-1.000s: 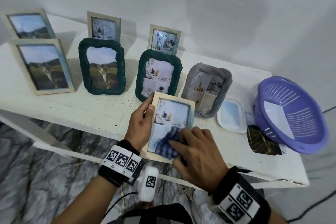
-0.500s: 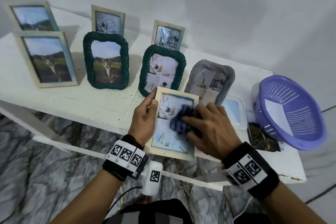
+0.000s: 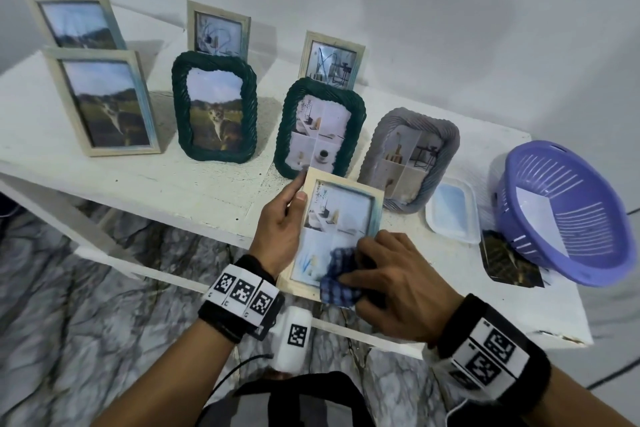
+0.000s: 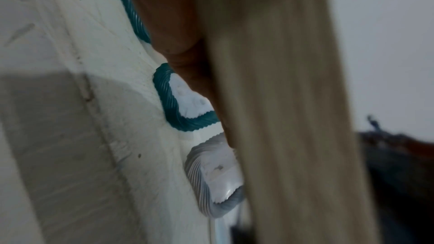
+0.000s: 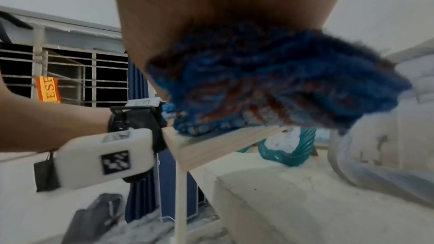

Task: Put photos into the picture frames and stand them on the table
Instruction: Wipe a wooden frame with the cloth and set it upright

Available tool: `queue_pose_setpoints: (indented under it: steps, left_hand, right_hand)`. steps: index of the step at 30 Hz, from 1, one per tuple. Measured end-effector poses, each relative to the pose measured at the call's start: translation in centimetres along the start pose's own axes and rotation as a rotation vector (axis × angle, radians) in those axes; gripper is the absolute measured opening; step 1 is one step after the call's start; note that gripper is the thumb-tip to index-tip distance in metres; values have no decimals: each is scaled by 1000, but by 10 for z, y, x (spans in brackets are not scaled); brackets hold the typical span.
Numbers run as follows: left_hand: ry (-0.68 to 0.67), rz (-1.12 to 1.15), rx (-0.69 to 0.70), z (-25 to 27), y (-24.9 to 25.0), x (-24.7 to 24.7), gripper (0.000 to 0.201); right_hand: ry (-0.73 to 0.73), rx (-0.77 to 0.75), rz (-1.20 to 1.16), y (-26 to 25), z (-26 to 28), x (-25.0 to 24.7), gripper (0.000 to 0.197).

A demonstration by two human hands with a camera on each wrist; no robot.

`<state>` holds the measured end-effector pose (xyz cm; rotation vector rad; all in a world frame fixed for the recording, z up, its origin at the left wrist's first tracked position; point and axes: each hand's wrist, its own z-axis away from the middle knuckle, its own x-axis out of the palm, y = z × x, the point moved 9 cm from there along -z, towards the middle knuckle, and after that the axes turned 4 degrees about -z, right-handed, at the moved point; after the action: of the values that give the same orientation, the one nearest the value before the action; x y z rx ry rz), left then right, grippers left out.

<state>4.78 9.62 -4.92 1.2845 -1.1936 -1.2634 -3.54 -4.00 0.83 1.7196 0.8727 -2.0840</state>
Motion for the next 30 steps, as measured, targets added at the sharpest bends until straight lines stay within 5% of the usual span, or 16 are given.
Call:
queue_pose_setpoints:
  steps: [5, 11, 16, 21, 27, 30]
  left_hand:
    - [24, -1, -32, 8, -10, 10, 41]
    - [34, 3, -77, 14, -22, 11, 40]
    - [68, -8, -39, 7, -9, 3, 42]
    - [55, -8, -35, 11, -9, 0, 43]
    - [126, 50, -91, 12, -11, -2, 40]
    - [113, 108, -131, 14, -13, -3, 38]
  right_hand:
    - [123, 142, 99, 17, -16, -19, 37]
    - [-25, -40, 37, -19, -14, 1, 33]
    - [93, 97, 100, 1, -24, -20, 39]
    - [-16, -46, 21, -34, -19, 2, 35]
    - [77, 50, 131, -11, -29, -19, 39]
    - [7, -32, 66, -30, -26, -3, 37]
